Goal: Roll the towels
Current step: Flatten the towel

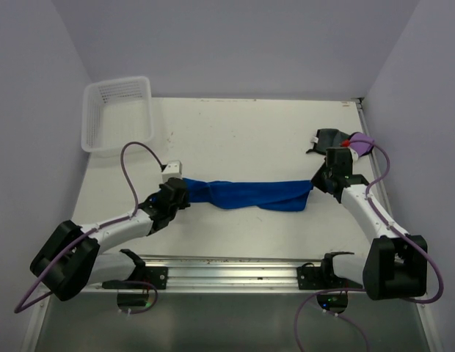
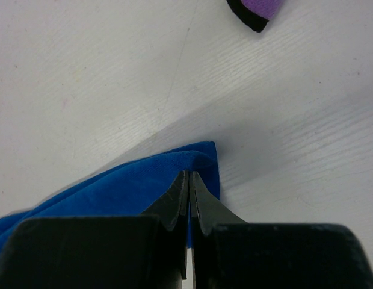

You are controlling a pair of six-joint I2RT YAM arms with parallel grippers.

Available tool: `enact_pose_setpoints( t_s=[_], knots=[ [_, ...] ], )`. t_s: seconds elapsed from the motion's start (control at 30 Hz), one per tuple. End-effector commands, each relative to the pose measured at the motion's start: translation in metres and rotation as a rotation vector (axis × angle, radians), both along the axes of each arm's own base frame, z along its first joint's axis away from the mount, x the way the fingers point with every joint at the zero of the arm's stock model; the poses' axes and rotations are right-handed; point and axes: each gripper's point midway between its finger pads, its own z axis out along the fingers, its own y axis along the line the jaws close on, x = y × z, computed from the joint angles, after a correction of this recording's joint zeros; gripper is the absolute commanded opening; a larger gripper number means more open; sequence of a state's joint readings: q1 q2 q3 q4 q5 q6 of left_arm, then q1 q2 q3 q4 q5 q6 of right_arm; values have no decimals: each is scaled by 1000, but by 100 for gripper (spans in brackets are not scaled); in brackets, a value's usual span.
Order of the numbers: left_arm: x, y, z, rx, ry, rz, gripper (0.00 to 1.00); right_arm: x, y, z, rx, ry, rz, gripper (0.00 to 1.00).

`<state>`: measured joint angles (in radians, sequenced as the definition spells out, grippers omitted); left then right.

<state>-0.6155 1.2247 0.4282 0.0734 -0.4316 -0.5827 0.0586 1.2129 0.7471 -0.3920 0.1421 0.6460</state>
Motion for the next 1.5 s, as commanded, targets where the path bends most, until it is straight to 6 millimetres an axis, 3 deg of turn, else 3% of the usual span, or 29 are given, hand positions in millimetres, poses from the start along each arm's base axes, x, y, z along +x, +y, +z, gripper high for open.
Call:
enact_pose_setpoints(
  t_s=[0.0, 0.27, 0.33, 0.43, 0.63, 0.8, 1.23, 1.43, 1.47],
  knots=[
    [14, -8, 28, -49, -80, 13, 15, 6, -2, 5, -10, -28, 8, 0],
    [9, -3, 43, -67, -86, 35, 23, 4, -2, 7, -10, -29, 6, 0],
    [8, -2, 45, -70, -91, 34, 19, 4, -3, 8, -12, -30, 8, 0],
    [7, -1, 47, -72, -99, 32, 1, 5, -3, 9, -14, -30, 6, 0],
    [8, -2, 44, -68, -90, 24, 0, 4, -3, 7, -16, -26, 8, 0],
    [11, 1, 58, -51, -110, 39, 0, 5, -5, 14, -23, -38, 0, 0],
    [47, 23, 151, 23, -286, 146, 0, 28, 0, 77, -5, -133, 20, 0],
    [76, 42, 189, -11, -323, 207, 0, 56, 5, 116, 1, -182, 43, 0],
    [83, 53, 194, -12, -329, 236, 0, 61, 5, 120, 1, -187, 43, 0]
  ],
)
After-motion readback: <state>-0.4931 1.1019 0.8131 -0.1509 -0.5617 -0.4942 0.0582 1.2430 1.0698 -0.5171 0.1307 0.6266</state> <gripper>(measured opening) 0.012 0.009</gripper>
